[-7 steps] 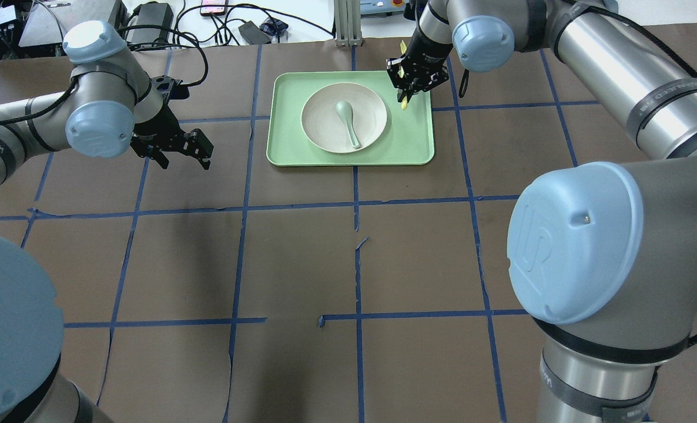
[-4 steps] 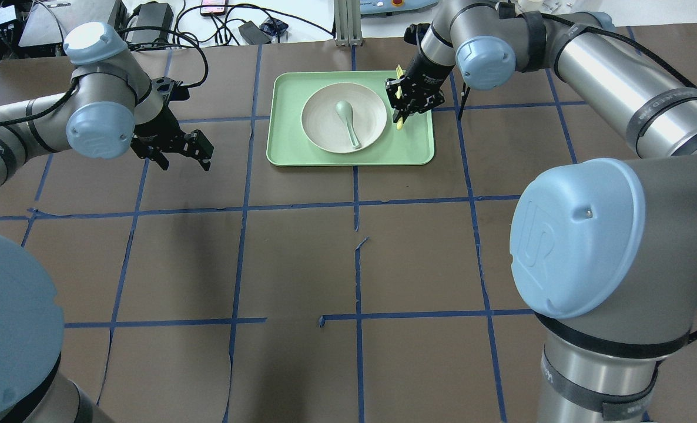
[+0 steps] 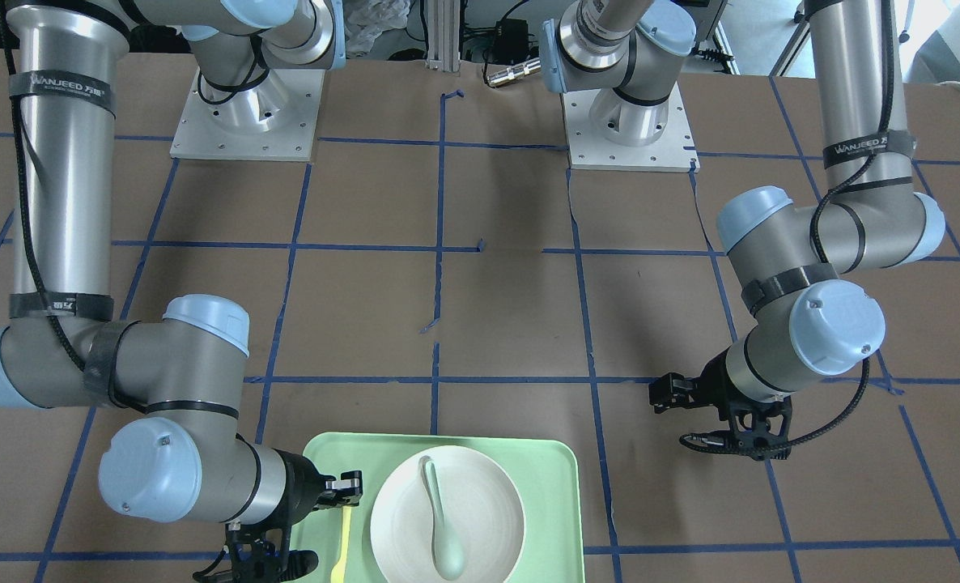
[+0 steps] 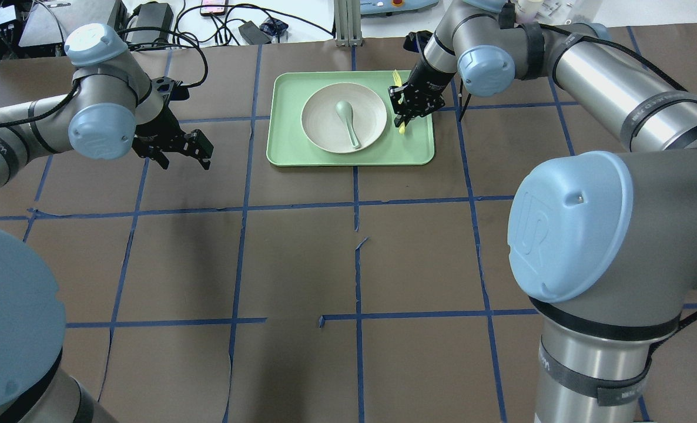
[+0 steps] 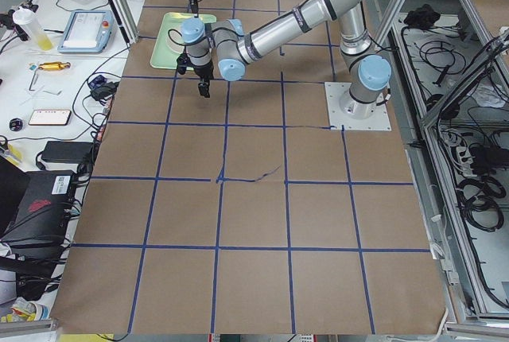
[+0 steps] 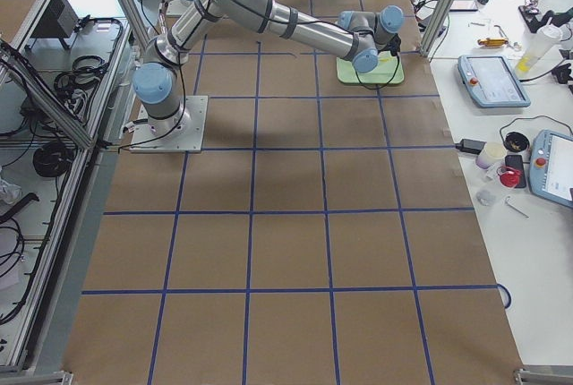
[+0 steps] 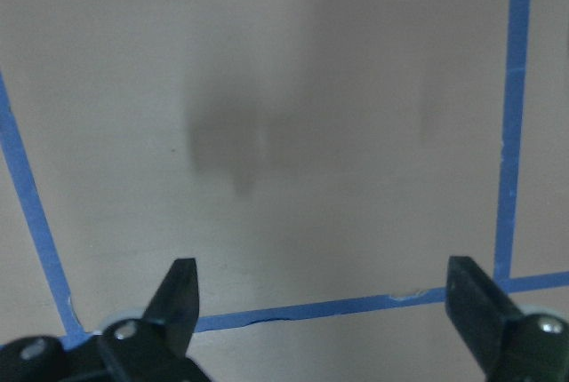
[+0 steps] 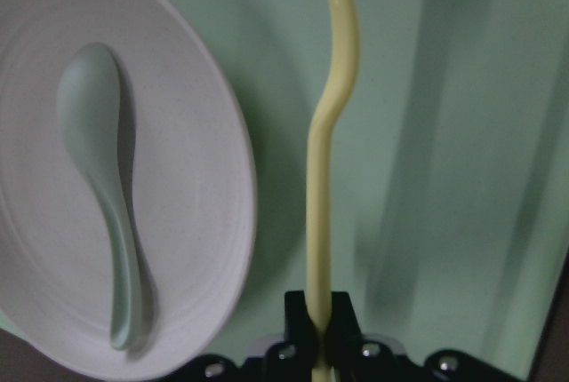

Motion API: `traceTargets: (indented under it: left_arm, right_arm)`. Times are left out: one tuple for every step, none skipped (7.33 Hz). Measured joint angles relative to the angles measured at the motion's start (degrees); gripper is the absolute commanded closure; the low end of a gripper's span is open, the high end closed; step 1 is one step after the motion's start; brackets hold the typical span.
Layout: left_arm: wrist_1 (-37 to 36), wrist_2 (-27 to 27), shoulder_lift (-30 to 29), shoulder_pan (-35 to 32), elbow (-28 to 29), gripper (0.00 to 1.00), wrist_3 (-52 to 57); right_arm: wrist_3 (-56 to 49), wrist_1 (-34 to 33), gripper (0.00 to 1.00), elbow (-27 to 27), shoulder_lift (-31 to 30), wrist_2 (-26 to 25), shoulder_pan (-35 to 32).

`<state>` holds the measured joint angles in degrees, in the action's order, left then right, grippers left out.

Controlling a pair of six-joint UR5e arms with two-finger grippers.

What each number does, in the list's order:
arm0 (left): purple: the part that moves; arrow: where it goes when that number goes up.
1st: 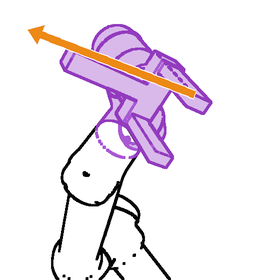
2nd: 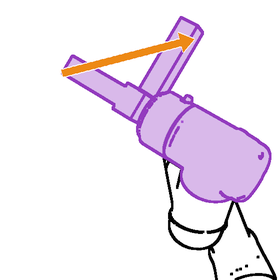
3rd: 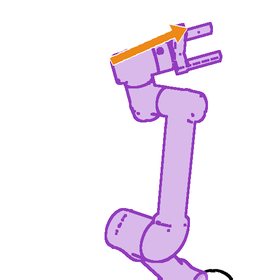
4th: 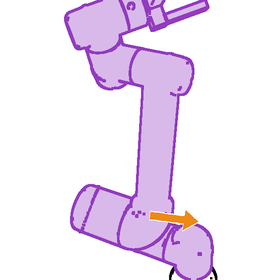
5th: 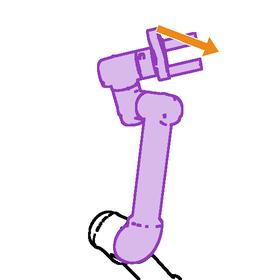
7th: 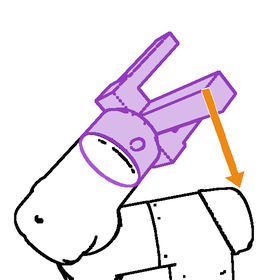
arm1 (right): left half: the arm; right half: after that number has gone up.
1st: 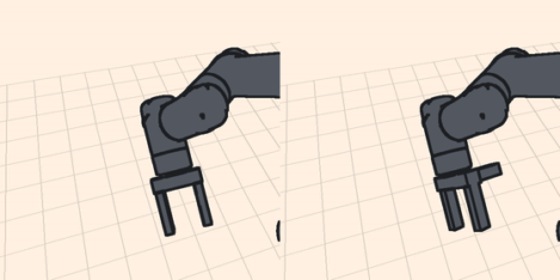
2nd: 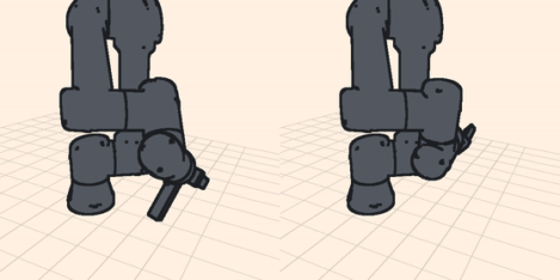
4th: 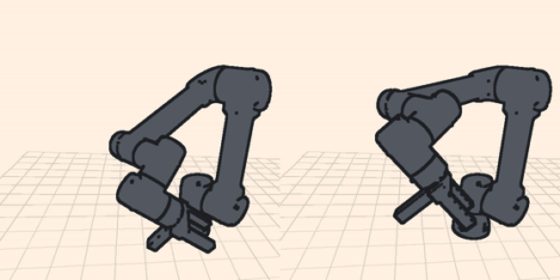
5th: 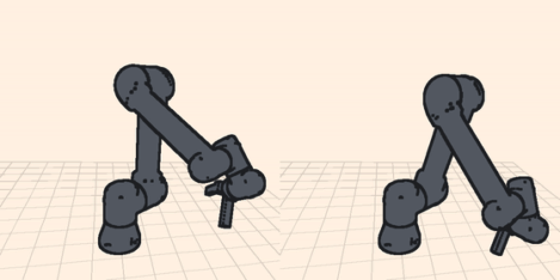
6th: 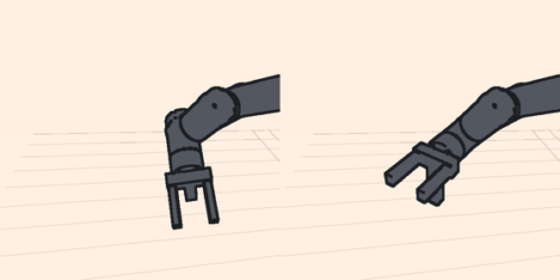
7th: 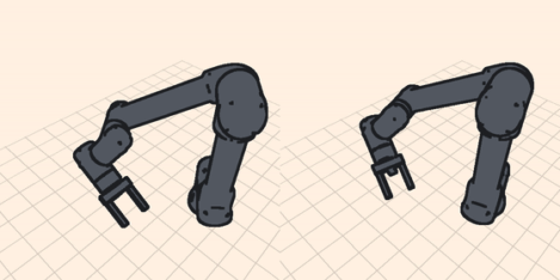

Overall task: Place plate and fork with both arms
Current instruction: 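Lift the yellow fork with the right gripper beside the plate on the tray, then lower the fork onto the tray and open the right gripper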

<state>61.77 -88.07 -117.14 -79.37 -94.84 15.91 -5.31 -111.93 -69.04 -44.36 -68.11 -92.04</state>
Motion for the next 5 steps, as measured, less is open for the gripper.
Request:
traceTargets:
  left_arm:
    - [-0.2, 0.0, -0.2, 0.0, 0.0, 0.00, 0.0]
    - [-0.4, 0.0, -0.5, 0.0, 0.0, 0.00, -0.1]
    - [-0.8, 0.0, -0.8, 0.0, 0.0, 0.00, -0.1]
    - [-1.1, 0.0, -1.0, 0.0, 0.0, 0.00, 0.0]
    - [-1.3, 0.0, -1.0, 0.0, 0.0, 0.00, 0.0]
  right_arm:
    - [-0.4, -1.1, 0.93, 0.7, 1.0, 0.0, 0.2]
    - [-0.3, -1.6, 0.29, 1.3, 1.8, 0.0, 0.3]
    - [0.0, -1.8, 0.08, 1.6, 2.1, 0.3, 0.3]
    - [0.2, -1.9, 0.00, 1.6, 2.1, 0.4, 0.4]
    - [0.0, -1.8, 0.00, 1.6, 1.9, 0.2, 0.4]
